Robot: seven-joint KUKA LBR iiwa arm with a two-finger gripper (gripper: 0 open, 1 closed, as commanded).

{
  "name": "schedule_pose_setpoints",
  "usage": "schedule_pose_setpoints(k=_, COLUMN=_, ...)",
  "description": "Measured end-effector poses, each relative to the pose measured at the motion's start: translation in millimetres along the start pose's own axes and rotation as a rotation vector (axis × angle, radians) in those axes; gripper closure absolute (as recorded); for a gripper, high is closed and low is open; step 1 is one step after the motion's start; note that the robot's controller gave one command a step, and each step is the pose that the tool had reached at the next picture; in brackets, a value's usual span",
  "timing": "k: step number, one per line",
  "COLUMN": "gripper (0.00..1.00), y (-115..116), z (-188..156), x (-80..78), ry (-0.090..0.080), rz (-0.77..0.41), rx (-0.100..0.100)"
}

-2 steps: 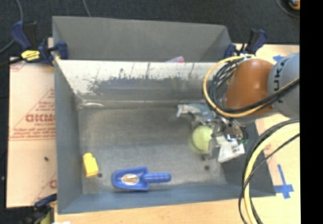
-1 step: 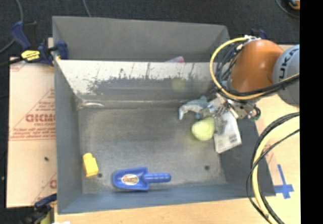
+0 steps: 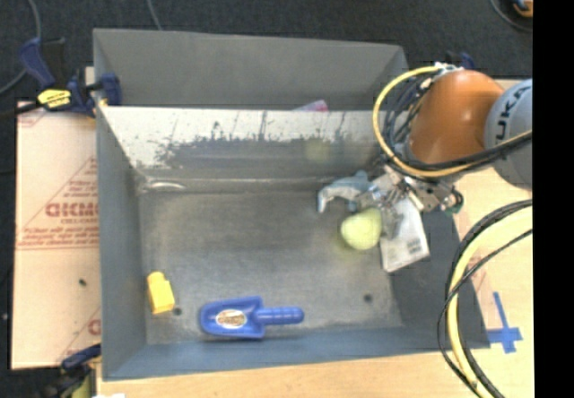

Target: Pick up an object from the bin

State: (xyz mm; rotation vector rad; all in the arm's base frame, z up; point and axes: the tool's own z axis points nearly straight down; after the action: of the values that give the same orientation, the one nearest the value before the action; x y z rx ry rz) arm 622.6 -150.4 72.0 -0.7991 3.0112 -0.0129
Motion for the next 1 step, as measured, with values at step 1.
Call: schedule_pose_setpoints(k=1, gripper=1.0, y=0.1, z=-1.8, x=0.0, ry=0.0, rz=0.0, rx=0.0)
